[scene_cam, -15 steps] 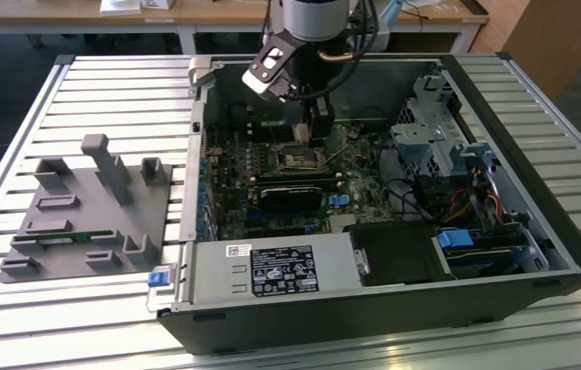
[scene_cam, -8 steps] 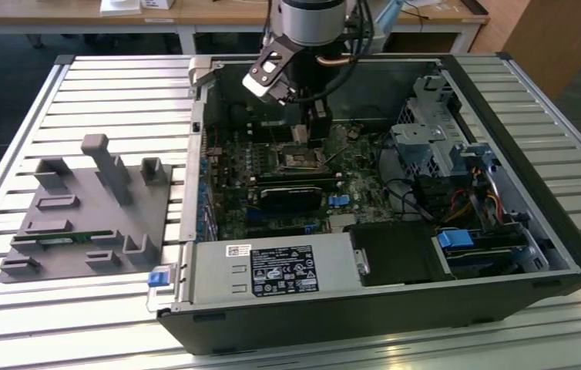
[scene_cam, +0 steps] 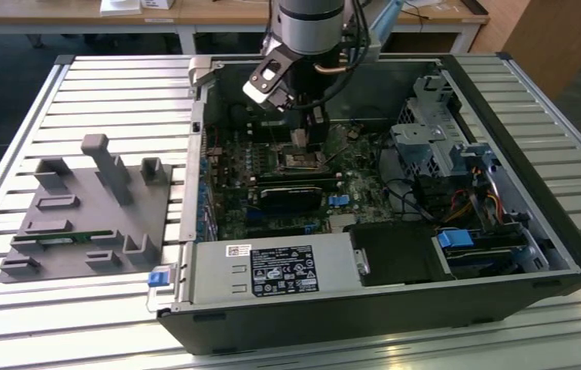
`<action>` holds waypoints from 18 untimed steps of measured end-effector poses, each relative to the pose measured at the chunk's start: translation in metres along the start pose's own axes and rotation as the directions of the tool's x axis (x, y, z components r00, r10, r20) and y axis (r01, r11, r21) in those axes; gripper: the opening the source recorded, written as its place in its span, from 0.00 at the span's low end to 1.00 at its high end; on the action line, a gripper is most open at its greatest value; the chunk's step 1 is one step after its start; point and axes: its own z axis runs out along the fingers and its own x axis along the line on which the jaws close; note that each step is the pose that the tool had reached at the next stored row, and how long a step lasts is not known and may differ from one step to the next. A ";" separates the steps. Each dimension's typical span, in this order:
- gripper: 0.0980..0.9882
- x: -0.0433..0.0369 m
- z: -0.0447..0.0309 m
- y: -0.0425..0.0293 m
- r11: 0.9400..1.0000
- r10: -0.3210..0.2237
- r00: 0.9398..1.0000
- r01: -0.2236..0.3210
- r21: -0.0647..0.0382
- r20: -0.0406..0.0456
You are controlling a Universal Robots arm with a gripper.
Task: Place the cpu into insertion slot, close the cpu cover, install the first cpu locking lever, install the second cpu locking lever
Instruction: 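Place the cpu into insertion slot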
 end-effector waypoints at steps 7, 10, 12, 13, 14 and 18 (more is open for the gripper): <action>0.50 0.0006 0.0097 -0.0011 1.000 0.000 1.000 0.000 0.000 0.000; 0.50 0.0008 0.0104 -0.0011 1.000 0.000 1.000 0.000 0.000 0.000; 0.50 0.0019 0.0124 -0.0015 1.000 0.000 1.000 0.000 0.000 0.000; 0.50 0.0025 0.0134 -0.0017 1.000 0.000 1.000 0.000 0.000 0.000; 0.50 0.0036 0.0144 -0.0019 1.000 0.000 1.000 0.000 0.000 0.000; 0.50 0.0096 0.0204 -0.0030 1.000 0.000 1.000 0.000 0.000 0.000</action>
